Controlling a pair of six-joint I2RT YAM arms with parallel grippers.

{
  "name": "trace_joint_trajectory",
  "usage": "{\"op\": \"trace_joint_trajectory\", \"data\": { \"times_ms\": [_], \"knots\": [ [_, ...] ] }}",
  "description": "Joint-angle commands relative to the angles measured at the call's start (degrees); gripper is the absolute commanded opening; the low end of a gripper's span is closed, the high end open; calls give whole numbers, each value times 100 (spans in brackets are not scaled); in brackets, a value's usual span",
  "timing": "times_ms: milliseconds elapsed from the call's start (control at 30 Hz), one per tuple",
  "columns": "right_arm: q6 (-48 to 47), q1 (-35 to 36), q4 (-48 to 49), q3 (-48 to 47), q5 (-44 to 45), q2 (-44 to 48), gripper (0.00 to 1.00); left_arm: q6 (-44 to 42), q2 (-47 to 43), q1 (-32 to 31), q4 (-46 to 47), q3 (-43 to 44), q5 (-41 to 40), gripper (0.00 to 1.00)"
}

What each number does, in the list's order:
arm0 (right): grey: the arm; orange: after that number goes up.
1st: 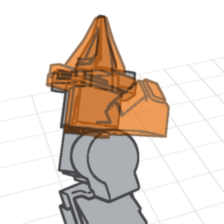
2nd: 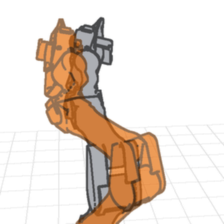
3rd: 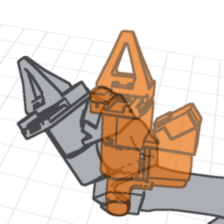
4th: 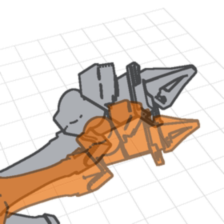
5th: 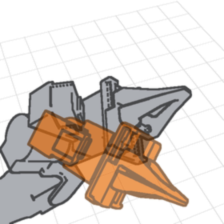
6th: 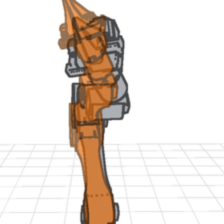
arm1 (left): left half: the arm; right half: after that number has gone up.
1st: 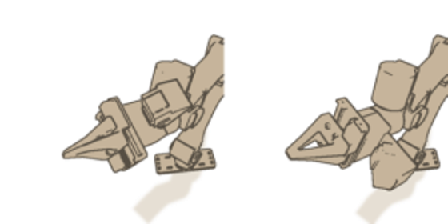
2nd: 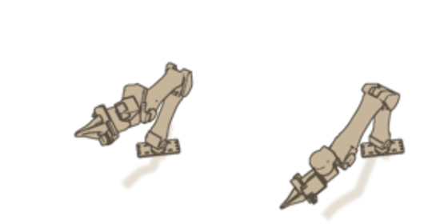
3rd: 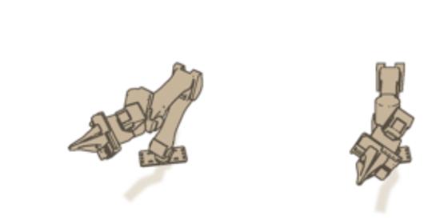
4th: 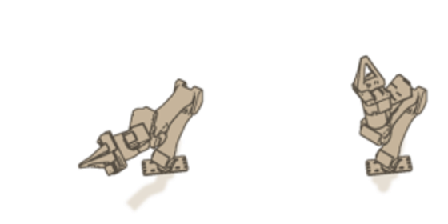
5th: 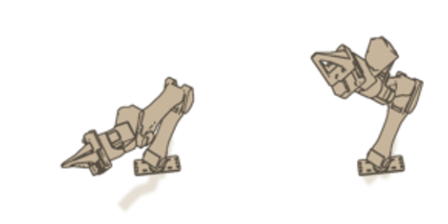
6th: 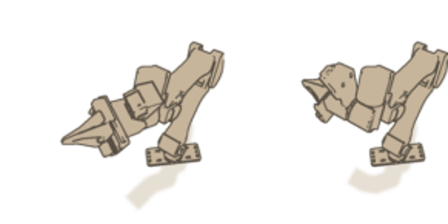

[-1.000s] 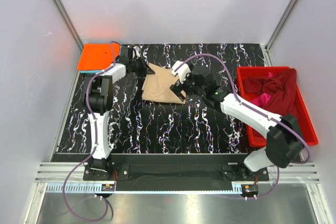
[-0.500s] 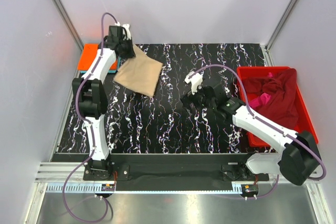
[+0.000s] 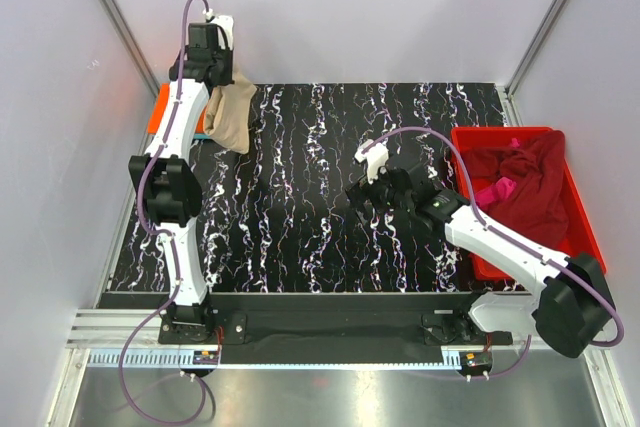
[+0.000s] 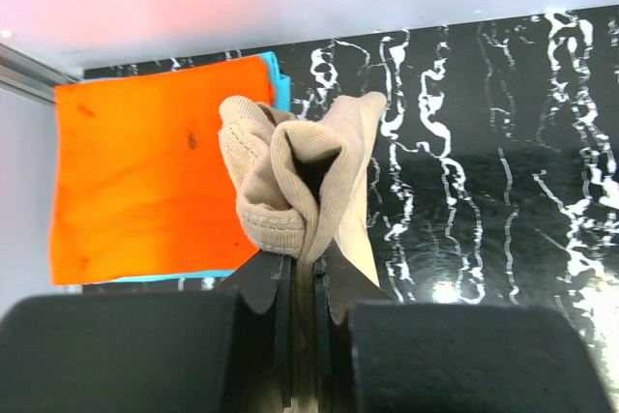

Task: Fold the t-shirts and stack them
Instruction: Neatly place the folded tshirt to the corner

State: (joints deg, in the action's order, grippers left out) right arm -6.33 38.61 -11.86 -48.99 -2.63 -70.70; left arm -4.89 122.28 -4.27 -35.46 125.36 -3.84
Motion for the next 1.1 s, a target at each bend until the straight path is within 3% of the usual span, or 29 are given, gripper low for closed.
{"op": "trace_joint_trajectory", "data": {
  "times_ms": [0,367,600,1067],
  "knots": [
    [35,-20,201,-163,-79,-41,100,-416,-398,23,268,243,-232,0],
    [114,-20,78,-286,-246,-243,100,-812,-442,339,452,489,-302,0],
    [219,-20,43,-313,-334,-340,100,-803,-240,419,566,902,-205,0],
    [202,-20,96,-357,-361,-489,100,-514,-398,594,593,894,260,0]
  ]
}}
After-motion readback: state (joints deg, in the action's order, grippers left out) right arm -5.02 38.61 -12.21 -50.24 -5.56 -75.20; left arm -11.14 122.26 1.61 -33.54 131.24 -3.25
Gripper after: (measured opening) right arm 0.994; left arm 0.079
